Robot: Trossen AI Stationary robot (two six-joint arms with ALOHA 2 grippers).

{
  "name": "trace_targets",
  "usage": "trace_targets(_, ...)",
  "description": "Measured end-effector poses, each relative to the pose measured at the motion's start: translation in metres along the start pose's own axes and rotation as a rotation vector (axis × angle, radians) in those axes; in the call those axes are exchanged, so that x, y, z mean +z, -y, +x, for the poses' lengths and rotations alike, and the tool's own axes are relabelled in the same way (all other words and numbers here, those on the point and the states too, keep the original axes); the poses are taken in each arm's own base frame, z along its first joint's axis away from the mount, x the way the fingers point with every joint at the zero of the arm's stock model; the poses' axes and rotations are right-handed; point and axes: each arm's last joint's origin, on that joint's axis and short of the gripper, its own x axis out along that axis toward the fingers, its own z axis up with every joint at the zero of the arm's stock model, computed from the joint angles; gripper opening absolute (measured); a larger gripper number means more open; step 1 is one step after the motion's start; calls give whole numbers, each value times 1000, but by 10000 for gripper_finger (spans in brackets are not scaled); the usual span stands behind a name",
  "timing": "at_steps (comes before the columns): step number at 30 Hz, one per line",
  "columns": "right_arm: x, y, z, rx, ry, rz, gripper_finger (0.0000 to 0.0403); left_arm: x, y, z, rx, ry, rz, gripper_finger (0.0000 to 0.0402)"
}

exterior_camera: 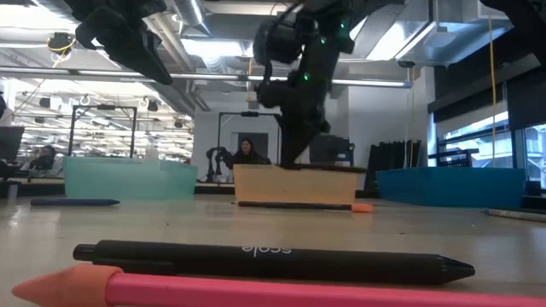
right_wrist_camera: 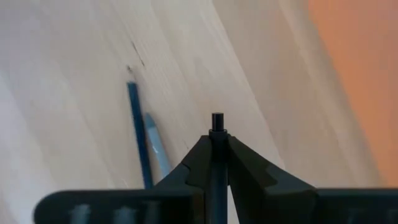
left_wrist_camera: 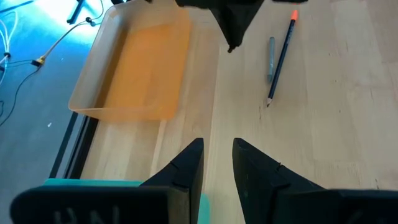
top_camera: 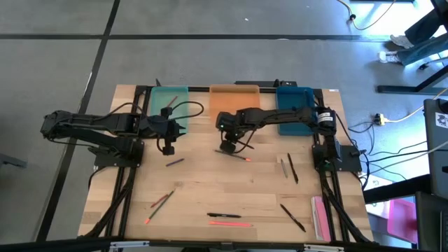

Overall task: Sort crayons/erasers/pens/pencils in bins
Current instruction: Put the black pen into the orange bin

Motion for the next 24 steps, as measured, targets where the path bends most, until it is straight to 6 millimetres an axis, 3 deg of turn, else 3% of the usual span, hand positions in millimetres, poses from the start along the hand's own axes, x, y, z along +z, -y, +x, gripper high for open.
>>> trace_targets(5,18,1,-24,-43,49,-38,45,0,0,0,0,0,1,78)
trace_targets(12,47,22,-59,-138,168,-110,45,0,0,0,0,0,0,78)
trace_targets(18,61,63,-62,-193,222,-148,45,0,0,0,0,0,0,78)
trace_targets(24,63,103,-49,-218,186,-168,45,4,-2,0,45,36,-38,78)
